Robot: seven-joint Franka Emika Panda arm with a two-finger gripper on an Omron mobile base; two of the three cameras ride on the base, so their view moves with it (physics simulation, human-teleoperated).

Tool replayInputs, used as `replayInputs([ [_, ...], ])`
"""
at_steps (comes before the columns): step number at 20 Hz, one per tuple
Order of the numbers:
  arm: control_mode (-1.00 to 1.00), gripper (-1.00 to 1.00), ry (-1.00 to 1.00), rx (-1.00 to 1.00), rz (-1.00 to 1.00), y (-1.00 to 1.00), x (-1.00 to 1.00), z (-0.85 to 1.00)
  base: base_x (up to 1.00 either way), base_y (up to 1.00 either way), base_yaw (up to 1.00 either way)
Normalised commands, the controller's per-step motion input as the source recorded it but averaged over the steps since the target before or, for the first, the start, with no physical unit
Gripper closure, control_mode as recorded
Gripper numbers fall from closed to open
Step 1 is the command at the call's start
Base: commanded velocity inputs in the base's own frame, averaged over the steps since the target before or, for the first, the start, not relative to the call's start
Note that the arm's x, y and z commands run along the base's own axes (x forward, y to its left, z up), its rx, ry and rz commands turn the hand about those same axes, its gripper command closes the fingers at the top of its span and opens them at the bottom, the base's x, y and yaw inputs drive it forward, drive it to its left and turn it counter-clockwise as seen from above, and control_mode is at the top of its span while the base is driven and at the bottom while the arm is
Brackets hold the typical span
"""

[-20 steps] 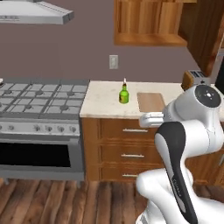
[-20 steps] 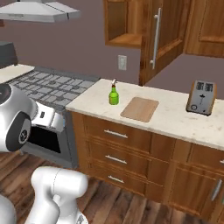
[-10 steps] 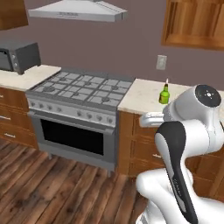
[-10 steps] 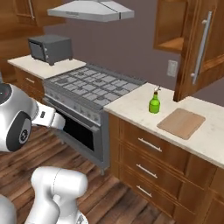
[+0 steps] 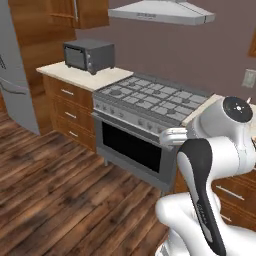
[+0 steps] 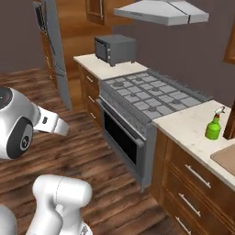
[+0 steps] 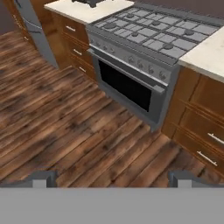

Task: Grab the spray bottle from the cabinet, then place it next to the cutting board for sanitizing. Then grab the dish brush from the countertop next to the sink and place it next to the cutting board.

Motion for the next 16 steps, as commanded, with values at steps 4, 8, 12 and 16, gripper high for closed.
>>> replayInputs([
  [4,1.0,-1.0,0.0,0.0,0.0,0.0,0.0,0.0,0.0,0.0,0.6],
  [8,1.0,-1.0,0.0,0.0,0.0,0.0,0.0,0.0,0.01,0.0,0.56],
  [12,1.0,-1.0,0.0,0.0,0.0,0.0,0.0,0.0,0.27,-0.03,0.49],
  [16,1.0,-1.0,0.0,0.0,0.0,0.0,0.0,0.0,0.44,0.0,0.48],
])
